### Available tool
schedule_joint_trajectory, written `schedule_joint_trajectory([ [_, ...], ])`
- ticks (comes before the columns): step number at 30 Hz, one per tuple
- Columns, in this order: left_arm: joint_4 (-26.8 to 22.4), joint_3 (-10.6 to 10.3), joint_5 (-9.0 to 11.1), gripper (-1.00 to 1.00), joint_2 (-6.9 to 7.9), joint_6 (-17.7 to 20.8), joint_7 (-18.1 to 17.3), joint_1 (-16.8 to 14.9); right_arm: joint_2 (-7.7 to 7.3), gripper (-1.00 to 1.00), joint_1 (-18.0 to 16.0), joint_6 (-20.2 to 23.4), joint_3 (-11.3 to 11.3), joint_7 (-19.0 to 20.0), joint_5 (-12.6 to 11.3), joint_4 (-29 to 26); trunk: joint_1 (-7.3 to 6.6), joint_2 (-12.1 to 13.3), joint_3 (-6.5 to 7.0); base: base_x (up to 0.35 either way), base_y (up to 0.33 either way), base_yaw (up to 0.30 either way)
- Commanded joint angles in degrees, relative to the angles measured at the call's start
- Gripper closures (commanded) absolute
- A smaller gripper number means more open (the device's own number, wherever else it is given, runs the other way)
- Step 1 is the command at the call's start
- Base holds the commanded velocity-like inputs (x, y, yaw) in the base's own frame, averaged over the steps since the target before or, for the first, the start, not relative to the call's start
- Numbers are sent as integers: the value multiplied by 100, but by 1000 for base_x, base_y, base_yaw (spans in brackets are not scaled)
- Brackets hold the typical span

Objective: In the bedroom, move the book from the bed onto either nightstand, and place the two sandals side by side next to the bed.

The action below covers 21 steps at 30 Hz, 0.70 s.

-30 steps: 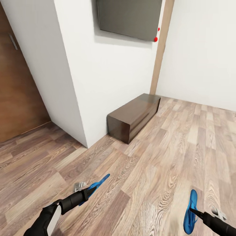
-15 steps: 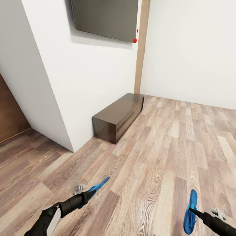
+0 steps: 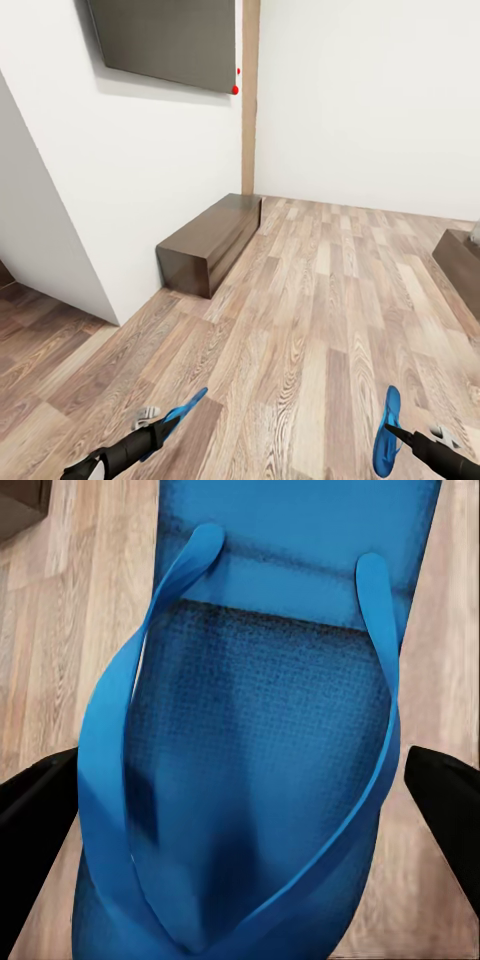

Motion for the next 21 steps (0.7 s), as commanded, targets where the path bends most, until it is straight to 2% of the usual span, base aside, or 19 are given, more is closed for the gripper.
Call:
schedule_joint_trajectory([
  [1,23,12,27,100,3,24,-13,-1,0,100,-4,61,-23,20,-26,1,-1,-2,-5,0,0,-300],
  [7,144,12,28,100,9,1,3,-1,4,100,-5,61,-21,18,-20,1,-1,-2,-5,0,0,-300],
  [10,168,20,28,100,15,-2,8,-1,84,100,-3,61,-4,3,-15,97,-1,-2,-5,0,0,-300],
  [11,169,21,28,100,16,-2,12,-1,195,100,-5,61,-3,1,-14,219,-4,-1,17,0,0,-300],
  [14,171,15,28,100,10,-2,13,-1,274,100,-5,61,-5,2,-14,305,-12,3,85,0,0,-300],
  [21,172,13,28,100,8,-2,14,-1,301,100,-2,-125,4,16,-14,344,-30,13,256,0,0,-300],
])
